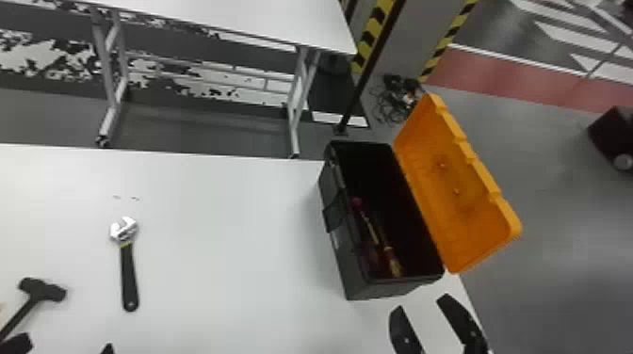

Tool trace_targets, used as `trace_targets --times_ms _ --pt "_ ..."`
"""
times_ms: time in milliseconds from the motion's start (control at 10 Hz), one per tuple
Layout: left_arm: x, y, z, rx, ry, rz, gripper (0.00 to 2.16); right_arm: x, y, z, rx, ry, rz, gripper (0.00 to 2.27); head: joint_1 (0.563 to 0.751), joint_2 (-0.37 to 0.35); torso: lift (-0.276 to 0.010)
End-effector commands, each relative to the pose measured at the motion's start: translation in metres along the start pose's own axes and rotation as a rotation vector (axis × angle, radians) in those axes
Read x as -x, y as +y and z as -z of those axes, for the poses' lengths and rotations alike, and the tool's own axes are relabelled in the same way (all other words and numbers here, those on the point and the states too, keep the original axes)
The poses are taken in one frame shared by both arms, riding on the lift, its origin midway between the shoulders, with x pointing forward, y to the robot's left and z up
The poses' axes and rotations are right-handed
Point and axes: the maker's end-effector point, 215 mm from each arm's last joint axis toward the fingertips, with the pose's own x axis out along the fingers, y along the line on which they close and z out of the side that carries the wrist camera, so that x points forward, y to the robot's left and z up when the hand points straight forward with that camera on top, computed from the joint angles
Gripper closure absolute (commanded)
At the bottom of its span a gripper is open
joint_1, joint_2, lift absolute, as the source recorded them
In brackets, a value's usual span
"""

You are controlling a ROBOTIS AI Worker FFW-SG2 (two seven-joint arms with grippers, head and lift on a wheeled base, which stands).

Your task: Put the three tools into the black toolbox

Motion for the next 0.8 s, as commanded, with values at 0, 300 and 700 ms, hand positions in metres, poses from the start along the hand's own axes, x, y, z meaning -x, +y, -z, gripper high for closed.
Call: trace_targets --times_ms 0,300,700 --pt "0.000 0.000 0.000 0.000 0.001 -0.001 0.08 0.000 0.000 0.000 -0.003 -0.002 0.002 0.13 0.695 -0.350 -0.051" --pt "0.000 0.001 -0.005 -0.004 -0.008 -0.003 0.08 0.000 0.000 0.000 -0.003 -0.002 0.002 0.13 0.695 -0.350 -0.051" --pt "0.000 0.001 -0.014 -0.011 -0.022 0.000 0.08 0.000 0.000 -0.001 0.000 -0.004 0.003 0.13 0.695 -0.350 -0.051"
